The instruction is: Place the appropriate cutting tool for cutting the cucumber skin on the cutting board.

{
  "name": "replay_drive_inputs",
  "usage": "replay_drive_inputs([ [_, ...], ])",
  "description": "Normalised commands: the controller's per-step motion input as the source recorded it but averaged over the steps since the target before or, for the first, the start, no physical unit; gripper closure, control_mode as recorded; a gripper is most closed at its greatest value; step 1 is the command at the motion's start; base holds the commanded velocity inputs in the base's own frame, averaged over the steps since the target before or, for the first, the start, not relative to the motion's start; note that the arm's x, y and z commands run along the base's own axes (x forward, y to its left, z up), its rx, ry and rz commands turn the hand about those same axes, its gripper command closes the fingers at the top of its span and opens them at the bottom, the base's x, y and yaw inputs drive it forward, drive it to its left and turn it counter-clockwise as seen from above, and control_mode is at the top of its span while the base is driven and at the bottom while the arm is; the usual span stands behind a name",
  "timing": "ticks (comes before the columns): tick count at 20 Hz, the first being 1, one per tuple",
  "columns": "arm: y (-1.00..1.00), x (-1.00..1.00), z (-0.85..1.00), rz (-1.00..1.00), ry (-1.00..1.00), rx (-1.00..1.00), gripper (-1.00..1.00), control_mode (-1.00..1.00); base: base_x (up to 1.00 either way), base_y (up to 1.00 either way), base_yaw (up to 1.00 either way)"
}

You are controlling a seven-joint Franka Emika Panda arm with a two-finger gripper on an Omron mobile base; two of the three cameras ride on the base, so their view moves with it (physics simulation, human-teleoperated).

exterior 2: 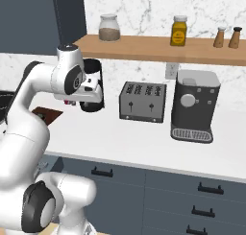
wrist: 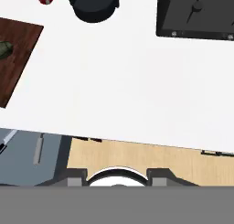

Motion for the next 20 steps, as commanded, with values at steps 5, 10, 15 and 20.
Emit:
replay_drive_inputs([
  [5,0.12,-0.40,-0.02,0.00,-0.05,0.00,-1.00,-1.00,0.00,0.00,0.00],
  [10,0.69,-0.86,-0.51,0.01,0.12,0.00,-1.00,-1.00,0.00,0.00,0.00],
  [15,1.00,-0.72,-0.41,0.00,0.25,0.01,-1.00,-1.00,0.00,0.00,0.00],
  [20,1.00,-0.46,-0.51,-0.02,0.19,0.01,-1.00,-1.00,0.00,0.00,0.00],
])
